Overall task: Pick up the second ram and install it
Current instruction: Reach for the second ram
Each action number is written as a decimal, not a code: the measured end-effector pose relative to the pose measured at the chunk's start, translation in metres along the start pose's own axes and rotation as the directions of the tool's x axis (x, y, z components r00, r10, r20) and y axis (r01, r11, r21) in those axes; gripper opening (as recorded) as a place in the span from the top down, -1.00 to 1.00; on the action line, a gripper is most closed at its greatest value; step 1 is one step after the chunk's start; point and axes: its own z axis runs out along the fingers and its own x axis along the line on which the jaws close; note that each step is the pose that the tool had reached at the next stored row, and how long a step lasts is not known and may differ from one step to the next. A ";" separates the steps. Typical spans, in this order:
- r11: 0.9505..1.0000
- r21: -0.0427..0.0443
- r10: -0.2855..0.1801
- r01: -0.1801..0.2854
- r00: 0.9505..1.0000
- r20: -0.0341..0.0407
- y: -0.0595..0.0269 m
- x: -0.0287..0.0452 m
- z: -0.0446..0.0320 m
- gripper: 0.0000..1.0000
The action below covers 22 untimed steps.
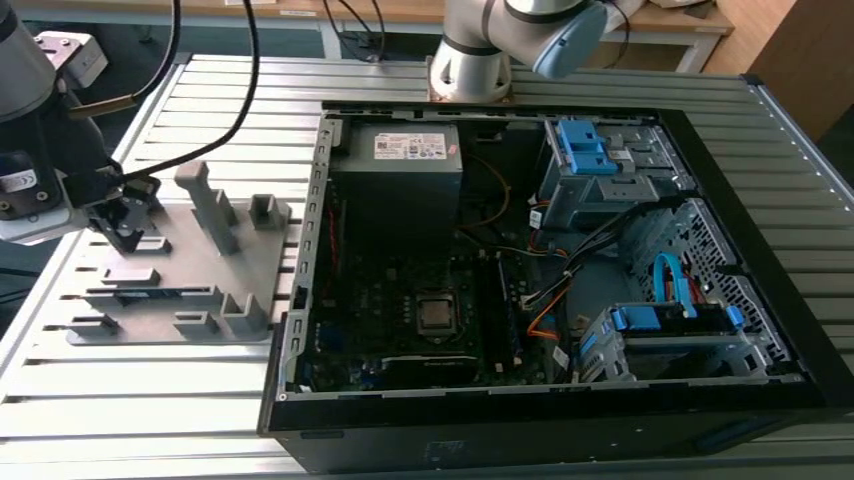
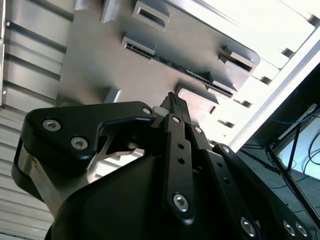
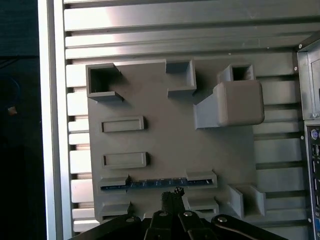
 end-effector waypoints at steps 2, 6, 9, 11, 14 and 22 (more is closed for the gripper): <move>1.000 0.000 0.000 0.000 1.000 0.000 -0.0002 0.0020 0.0023 0.80; 1.000 0.000 0.000 0.000 1.000 0.000 -0.0007 0.0057 0.0059 0.80; 1.000 0.000 0.000 0.000 1.000 0.000 -0.0009 0.0085 0.0091 0.80; 1.000 0.000 0.000 0.000 1.000 0.000 -0.0012 0.0092 0.0125 0.80; 1.000 0.000 0.000 0.000 1.000 0.000 -0.0014 0.0101 0.0174 0.80; 1.000 0.000 0.000 0.000 1.000 0.000 -0.0020 0.0115 0.0296 0.80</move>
